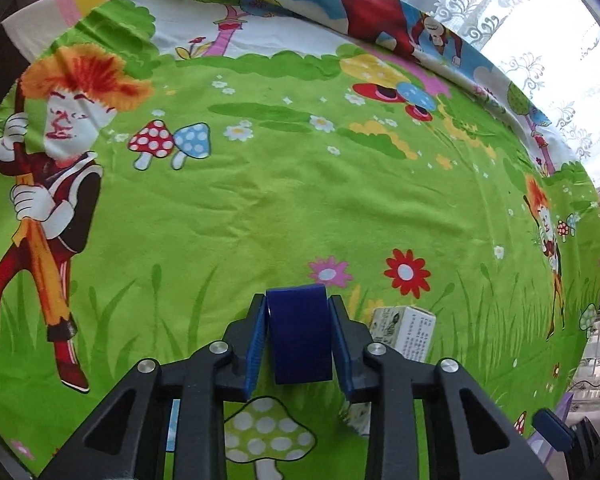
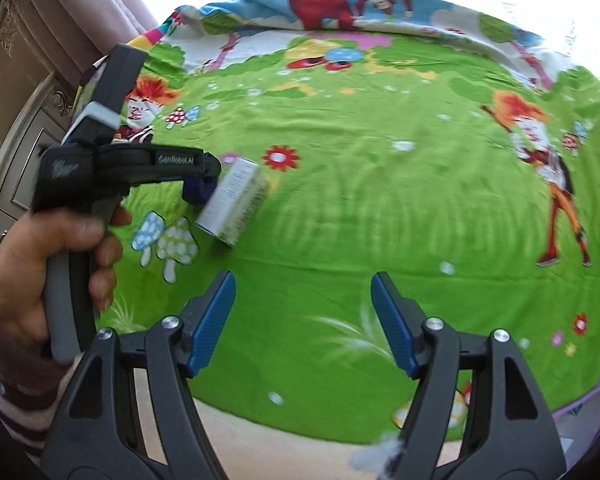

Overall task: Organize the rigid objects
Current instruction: 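Grasp the dark blue box with the left gripper while the right gripper grasps the small white barcode box, then carry both boxes over the purple-rimmed box, then open both grippers to drop the boxes into the purple-rimmed box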

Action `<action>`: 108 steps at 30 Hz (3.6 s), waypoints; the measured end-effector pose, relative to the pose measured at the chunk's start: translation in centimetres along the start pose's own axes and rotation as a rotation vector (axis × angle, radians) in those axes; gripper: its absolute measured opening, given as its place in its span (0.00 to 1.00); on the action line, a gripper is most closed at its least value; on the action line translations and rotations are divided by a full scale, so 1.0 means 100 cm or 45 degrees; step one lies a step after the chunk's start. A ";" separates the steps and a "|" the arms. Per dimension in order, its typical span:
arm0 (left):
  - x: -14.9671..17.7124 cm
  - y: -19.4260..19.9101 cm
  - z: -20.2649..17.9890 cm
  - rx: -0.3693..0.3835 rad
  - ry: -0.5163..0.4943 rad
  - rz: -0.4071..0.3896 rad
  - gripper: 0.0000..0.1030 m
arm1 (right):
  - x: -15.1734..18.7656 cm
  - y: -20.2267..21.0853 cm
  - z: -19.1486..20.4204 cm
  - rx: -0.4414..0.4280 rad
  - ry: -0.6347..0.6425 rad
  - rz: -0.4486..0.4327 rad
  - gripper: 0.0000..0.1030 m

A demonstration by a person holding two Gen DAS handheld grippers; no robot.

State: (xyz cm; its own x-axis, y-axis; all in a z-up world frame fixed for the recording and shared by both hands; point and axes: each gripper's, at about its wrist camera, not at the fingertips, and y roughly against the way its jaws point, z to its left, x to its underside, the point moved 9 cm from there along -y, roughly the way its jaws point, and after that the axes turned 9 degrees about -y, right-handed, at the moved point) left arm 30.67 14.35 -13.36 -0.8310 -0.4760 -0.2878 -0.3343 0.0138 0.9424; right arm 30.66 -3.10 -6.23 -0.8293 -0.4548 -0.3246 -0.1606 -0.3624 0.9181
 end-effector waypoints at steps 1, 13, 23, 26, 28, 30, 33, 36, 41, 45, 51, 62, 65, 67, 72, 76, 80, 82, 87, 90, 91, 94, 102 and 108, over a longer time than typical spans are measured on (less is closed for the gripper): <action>0.000 0.004 0.004 0.000 0.005 -0.015 0.28 | -0.002 -0.006 0.005 -0.003 -0.005 0.012 0.71; 0.003 0.051 0.056 -0.129 -0.011 -0.208 0.28 | -0.019 -0.082 0.067 -0.003 -0.043 0.077 0.71; 0.011 0.054 0.058 -0.122 -0.016 -0.226 0.28 | -0.027 -0.104 0.062 0.129 -0.012 0.026 0.53; 0.014 0.053 0.050 -0.119 -0.033 -0.223 0.28 | -0.029 -0.102 0.059 0.156 0.024 0.014 0.32; 0.017 0.055 0.044 -0.118 -0.049 -0.226 0.28 | -0.028 -0.101 0.055 0.141 0.008 0.025 0.31; 0.020 0.057 0.034 -0.110 -0.073 -0.229 0.28 | -0.026 -0.093 0.046 0.146 -0.004 0.018 0.31; 0.025 0.063 0.013 -0.097 -0.123 -0.238 0.28 | -0.022 -0.077 0.033 0.152 -0.026 -0.009 0.31; 0.033 0.069 -0.012 -0.068 -0.177 -0.242 0.28 | -0.017 -0.055 0.015 0.165 -0.059 -0.035 0.31; 0.048 0.079 -0.060 -0.024 -0.286 -0.251 0.28 | 0.000 -0.014 -0.022 0.202 -0.100 -0.086 0.31; 0.071 0.088 -0.115 0.051 -0.414 -0.248 0.28 | 0.020 0.026 -0.060 0.238 -0.169 -0.133 0.31; 0.117 0.103 -0.218 0.202 -0.664 -0.240 0.28 | 0.069 0.097 -0.138 0.344 -0.326 -0.204 0.31; 0.221 0.118 -0.382 0.412 -1.132 -0.170 0.28 | 0.199 0.200 -0.286 0.557 -0.726 -0.274 0.31; 0.241 0.117 -0.412 0.434 -1.204 -0.155 0.28 | 0.228 0.217 -0.314 0.615 -0.796 -0.295 0.31; 0.256 0.115 -0.430 0.445 -1.243 -0.133 0.28 | 0.241 0.225 -0.329 0.649 -0.834 -0.308 0.31; 0.279 0.106 -0.466 0.460 -1.297 -0.100 0.28 | 0.268 0.236 -0.360 0.696 -0.911 -0.329 0.31; 0.294 0.098 -0.485 0.453 -1.320 -0.083 0.28 | 0.282 0.238 -0.375 0.707 -0.950 -0.337 0.31; 0.299 0.093 -0.498 0.460 -1.323 -0.090 0.28 | 0.289 0.240 -0.384 0.701 -0.972 -0.355 0.31; 0.301 0.092 -0.501 0.460 -1.324 -0.089 0.29 | 0.290 0.239 -0.385 0.700 -0.979 -0.359 0.31; 0.305 0.092 -0.504 0.466 -1.342 -0.087 0.29 | 0.293 0.238 -0.387 0.688 -1.000 -0.358 0.32; 0.305 0.093 -0.504 0.467 -1.343 -0.090 0.36 | 0.292 0.238 -0.386 0.684 -1.003 -0.359 0.42; 0.305 0.093 -0.504 0.470 -1.339 -0.090 0.42 | 0.293 0.238 -0.385 0.687 -1.003 -0.363 0.46; 0.302 0.095 -0.501 0.450 -1.323 -0.101 0.59 | 0.292 0.242 -0.384 0.702 -1.003 -0.373 0.50; 0.304 0.098 -0.491 0.432 -1.287 -0.086 0.77 | 0.297 0.250 -0.384 0.714 -1.003 -0.383 0.51; 0.314 0.107 -0.488 0.447 -1.297 -0.089 0.79 | 0.303 0.255 -0.382 0.721 -1.003 -0.386 0.51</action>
State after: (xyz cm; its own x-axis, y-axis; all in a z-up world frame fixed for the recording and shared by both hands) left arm 22.71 -43.34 -4.00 -0.7302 0.4676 -0.4982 -0.3693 0.3432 0.8636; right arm 21.83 -57.20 -1.31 -0.7955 0.3314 -0.5073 -0.4831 0.1584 0.8611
